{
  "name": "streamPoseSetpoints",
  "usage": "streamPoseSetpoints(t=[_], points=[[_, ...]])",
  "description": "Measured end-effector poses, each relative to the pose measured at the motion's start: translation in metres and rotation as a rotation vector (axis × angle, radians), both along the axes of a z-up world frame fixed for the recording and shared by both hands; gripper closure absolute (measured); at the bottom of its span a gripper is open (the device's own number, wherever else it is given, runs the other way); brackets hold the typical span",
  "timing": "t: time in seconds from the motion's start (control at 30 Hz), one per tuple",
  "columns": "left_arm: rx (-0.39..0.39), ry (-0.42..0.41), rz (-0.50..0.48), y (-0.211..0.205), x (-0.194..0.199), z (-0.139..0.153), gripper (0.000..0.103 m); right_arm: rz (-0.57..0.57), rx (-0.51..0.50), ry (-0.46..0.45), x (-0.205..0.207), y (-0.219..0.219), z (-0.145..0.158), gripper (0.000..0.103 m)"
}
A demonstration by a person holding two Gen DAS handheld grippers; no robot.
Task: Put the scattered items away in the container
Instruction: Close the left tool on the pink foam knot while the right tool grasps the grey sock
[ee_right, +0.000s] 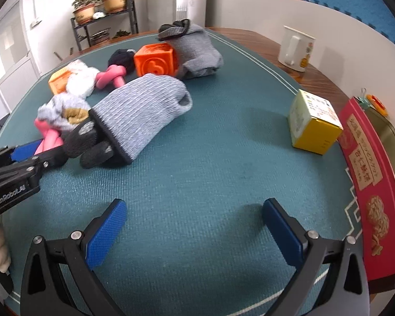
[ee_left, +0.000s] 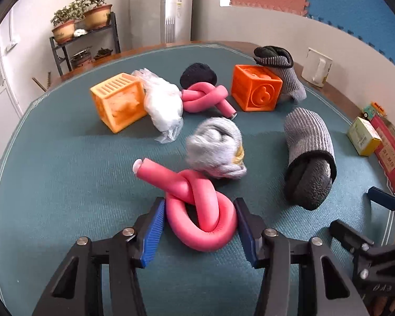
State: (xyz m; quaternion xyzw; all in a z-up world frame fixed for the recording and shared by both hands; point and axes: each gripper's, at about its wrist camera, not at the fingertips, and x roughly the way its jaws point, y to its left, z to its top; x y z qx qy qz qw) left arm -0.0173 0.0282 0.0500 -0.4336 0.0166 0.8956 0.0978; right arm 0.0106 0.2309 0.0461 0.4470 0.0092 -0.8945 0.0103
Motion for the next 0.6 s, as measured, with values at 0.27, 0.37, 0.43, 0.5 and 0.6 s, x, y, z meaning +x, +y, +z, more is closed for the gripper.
streamPoseSetpoints(t=[0.27,0.37,0.43,0.5,0.6], points=[[0.016,0.011,0.008,-0.015,0.011,0.006,0.050,0.009,-0.221,0.031,-0.001,0.008,0.018,0.002],[0.027,0.036,0.031,-0.023,0.014,0.013,0.050,0.019,-0.284,0.041,-0.015,0.001,0.029,0.002],[0.032,0.052,0.044,-0.027,0.016,0.018,0.050,0.020,-0.314,0.042,-0.026,-0.005,0.032,0.002],[0.036,0.068,0.054,-0.032,0.019,0.023,0.050,0.005,-0.325,0.038,-0.038,-0.011,0.034,0.002],[0.043,0.090,0.068,-0.040,0.023,0.029,0.050,-0.025,-0.303,0.021,-0.058,-0.020,0.031,0.002]])
